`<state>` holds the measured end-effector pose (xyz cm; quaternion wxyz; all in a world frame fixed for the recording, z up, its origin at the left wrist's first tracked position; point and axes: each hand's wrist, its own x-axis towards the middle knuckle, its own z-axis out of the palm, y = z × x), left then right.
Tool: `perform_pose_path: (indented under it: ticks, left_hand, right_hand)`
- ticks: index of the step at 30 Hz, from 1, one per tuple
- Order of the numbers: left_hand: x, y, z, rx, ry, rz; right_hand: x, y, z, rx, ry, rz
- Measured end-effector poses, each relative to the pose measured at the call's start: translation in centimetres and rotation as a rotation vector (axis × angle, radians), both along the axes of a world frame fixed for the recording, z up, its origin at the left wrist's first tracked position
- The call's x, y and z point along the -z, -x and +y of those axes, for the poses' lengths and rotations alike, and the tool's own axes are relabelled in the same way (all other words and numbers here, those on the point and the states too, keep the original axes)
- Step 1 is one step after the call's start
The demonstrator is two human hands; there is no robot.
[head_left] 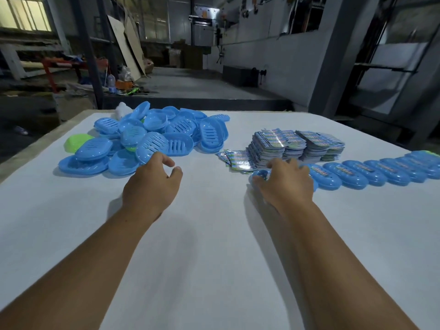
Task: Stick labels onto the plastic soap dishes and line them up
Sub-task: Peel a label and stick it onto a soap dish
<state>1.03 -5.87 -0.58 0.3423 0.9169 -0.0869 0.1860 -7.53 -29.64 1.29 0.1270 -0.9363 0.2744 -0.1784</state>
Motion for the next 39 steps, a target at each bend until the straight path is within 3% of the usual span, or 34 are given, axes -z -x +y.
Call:
perform_pose_path:
  ticks: [8,12,17,21,26,31,39]
  left_hand:
    - [0.0,0.0,0.1,0.008,-0.027,0.014]
    - [-0.1,-0.1,0.2,-0.013,-0.038,0.026]
    - [0.0,-0.4,0.4,-0.052,-0.093,0.024]
    - [-0.1,-1.2,1.3,-0.107,-0.156,-0.099]
    - [-0.4,-3.0,2.9,-0.221,-0.189,-0.172]
    - [0.3,-4.1,3.5,-0.221,-0.121,-0.059]
    - [0.3,-5.4,3.4,-0.167,0.188,-0.083]
  right_hand:
    - [-0.1,-0.3,-2.1,0.086,0.007,-0.032]
    - [0.2,-1.2,-1.0,0.041,0.044,-0.159]
    - [1.1,-2.7,4.1,-0.25,0.106,-0.212]
    - [1.1,-4.3,7.6,-0.483,0.151,-0.258]
    - [0.6,-6.6,9.5,-0.561,0.101,-0.293]
    - [1.1,-7.4,10.2,-0.621,0.03,-0.298]
    - [1.9,-7.6,10.1,-0.68,-0.084,-0.275]
